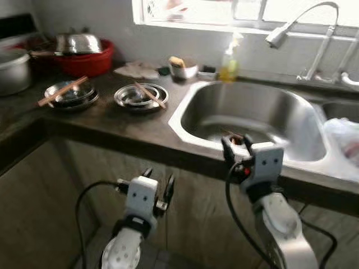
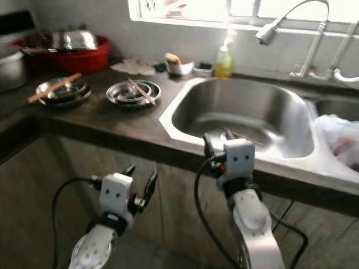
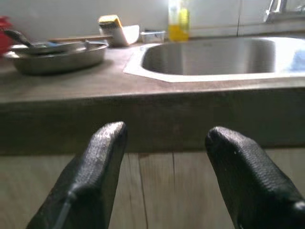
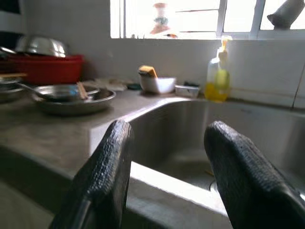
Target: Kitchen organization
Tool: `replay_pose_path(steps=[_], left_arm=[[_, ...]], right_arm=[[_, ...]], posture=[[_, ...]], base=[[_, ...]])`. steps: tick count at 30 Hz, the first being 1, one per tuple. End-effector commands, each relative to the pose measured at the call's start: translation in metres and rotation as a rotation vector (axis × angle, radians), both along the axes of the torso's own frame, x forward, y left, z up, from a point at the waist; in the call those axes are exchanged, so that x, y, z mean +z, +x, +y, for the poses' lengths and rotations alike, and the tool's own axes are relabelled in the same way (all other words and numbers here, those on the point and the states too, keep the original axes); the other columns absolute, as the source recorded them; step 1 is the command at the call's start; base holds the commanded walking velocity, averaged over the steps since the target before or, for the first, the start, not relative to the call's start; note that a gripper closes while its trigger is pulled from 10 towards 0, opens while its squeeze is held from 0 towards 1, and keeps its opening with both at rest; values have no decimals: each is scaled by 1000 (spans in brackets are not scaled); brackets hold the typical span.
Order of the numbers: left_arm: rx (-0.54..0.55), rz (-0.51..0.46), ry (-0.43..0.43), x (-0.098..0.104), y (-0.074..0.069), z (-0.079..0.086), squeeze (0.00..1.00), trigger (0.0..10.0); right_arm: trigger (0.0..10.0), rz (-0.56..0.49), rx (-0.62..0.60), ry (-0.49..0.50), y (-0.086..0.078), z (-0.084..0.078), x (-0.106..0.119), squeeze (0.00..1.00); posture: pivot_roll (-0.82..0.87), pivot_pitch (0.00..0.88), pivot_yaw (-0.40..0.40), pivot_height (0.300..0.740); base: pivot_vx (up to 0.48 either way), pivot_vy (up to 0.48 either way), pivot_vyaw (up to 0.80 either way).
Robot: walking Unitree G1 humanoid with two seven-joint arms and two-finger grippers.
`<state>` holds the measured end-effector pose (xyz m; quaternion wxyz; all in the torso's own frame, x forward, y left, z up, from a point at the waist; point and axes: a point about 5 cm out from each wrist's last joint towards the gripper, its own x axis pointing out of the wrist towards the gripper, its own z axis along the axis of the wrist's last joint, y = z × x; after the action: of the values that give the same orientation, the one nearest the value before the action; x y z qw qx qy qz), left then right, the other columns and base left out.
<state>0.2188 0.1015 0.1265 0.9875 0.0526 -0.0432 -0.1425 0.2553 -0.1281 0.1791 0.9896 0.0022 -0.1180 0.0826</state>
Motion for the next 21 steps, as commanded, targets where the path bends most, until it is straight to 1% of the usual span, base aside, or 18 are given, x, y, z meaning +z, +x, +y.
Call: replay_pose_path(steps=[1,10,21], left_arm=[[-6,-6,-6,2,0,-3,0,10000],[-6,-3,-4,1,-1,-3,0,10000],[-8,3,-3,0,-2,-4,0,10000]], right_arm=[[10000,-2,-3,-1,0,-3,2,0],[10000,34,9,2,-4,-1,-6,0],[10000,51,0,-15,-3,0,-9,0]], posture=[[93,17,-12,740],[96,18,-14,740],[93,19,-12,740]], base=[[-315,0,0],[-317,0,0],[-318,0,0]])
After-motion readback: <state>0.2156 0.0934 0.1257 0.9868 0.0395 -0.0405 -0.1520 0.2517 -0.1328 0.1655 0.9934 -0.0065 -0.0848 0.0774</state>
